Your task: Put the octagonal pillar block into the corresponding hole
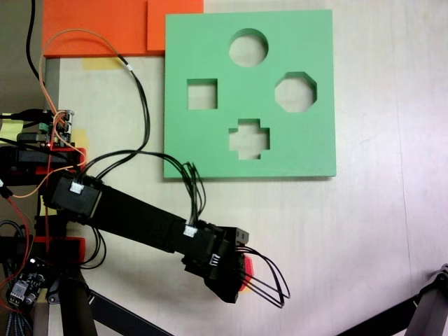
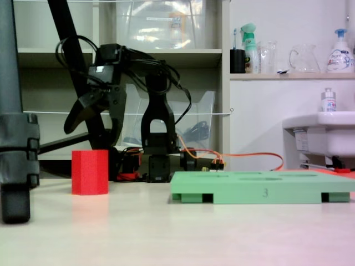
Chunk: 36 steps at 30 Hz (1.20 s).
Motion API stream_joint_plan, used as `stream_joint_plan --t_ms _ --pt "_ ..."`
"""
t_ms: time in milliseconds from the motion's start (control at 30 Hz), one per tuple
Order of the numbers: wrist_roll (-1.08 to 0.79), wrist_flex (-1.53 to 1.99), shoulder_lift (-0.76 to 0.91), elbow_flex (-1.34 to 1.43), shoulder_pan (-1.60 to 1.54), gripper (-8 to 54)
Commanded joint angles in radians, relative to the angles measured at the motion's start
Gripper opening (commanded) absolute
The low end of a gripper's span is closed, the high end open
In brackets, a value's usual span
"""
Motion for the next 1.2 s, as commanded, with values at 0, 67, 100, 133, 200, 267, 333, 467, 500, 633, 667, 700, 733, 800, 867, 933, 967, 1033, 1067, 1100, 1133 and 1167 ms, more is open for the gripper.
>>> stream_joint_plan --t_ms 0,67,100,133,200,267,333,467,500,633,667,700,733,800,867,933,967,1033,1067,1100,1133,1167 --pt "0.000 0.025 0.043 -0.041 -0.003 49.0" --pt "-0.002 0.031 0.040 -0.034 -0.006 49.0" --pt "-0.015 0.031 0.034 -0.028 -0.008 49.0" --pt "-0.028 0.031 0.025 -0.021 -0.008 49.0" --pt "-0.061 0.035 0.009 -0.008 -0.006 49.0" --pt "-0.112 0.057 -0.003 -0.005 -0.002 49.0" --pt "-0.155 0.083 -0.017 -0.003 0.012 49.0" --pt "-0.213 0.110 -0.029 0.026 0.041 49.1" --pt "-0.221 0.109 -0.032 0.032 0.044 49.1" --pt "-0.247 0.109 -0.055 0.043 0.048 49.1" --pt "-0.252 0.107 -0.058 0.046 0.049 49.1" --pt "-0.259 0.106 -0.063 0.048 0.054 49.1" --pt "-0.267 0.106 -0.064 0.048 0.057 49.0" --pt "-0.278 0.101 -0.067 0.048 0.063 49.0" --pt "-0.299 0.089 -0.067 0.048 0.067 49.1" --pt "-0.301 0.077 -0.078 0.048 0.067 49.0" --pt "-0.301 0.071 -0.086 0.048 0.067 49.0" --pt "-0.301 0.064 -0.095 0.048 0.067 49.0" --pt "-0.301 0.063 -0.098 0.048 0.067 49.0" --pt "-0.301 0.060 -0.103 0.048 0.067 48.0" --pt "-0.301 0.055 -0.107 0.048 0.067 43.6" --pt "-0.301 0.051 -0.110 0.048 0.067 40.1"
